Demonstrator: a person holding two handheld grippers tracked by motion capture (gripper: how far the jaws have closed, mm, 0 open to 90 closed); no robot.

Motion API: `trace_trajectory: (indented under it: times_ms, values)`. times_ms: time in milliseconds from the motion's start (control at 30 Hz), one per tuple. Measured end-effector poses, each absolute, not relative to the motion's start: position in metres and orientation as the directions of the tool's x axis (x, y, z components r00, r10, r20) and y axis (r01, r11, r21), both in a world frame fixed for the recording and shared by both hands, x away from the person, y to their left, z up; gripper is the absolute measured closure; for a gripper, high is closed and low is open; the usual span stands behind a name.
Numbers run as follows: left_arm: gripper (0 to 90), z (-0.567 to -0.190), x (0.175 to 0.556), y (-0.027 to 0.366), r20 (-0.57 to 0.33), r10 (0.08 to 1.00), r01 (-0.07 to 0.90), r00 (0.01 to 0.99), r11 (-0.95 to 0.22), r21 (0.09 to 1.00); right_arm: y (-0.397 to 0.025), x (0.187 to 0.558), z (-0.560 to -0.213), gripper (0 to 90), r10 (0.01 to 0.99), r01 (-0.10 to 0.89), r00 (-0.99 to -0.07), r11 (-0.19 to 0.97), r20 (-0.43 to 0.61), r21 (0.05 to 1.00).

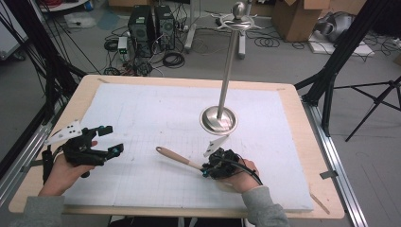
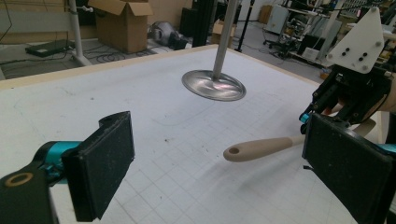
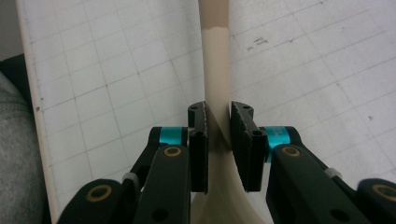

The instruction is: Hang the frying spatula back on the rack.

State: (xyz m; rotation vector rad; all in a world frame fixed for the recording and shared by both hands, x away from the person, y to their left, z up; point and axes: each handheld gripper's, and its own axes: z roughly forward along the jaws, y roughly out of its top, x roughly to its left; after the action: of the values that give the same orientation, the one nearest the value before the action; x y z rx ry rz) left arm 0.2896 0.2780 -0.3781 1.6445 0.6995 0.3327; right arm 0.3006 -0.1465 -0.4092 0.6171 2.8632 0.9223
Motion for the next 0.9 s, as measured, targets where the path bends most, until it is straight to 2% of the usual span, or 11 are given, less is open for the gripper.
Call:
trace_trajectory:
  times_ms: [500,900]
  values:
    - [9.6,-0.376,0.288,0.281,-0.177,0.581,0.24,0.794,-0.032,0.97,-0.172,0.306,-0.394,77.5,0.374,0.327,-0.925,0.696,0.067,0.64]
    - [9.6,-0.377,0.289,0.28,-0.176,0.585,0.243,0.791,-0.037,0.969,-0.208,0.31,-0.356,77.5,0.367,0.291,-0.929,0.655,0.043,0.698]
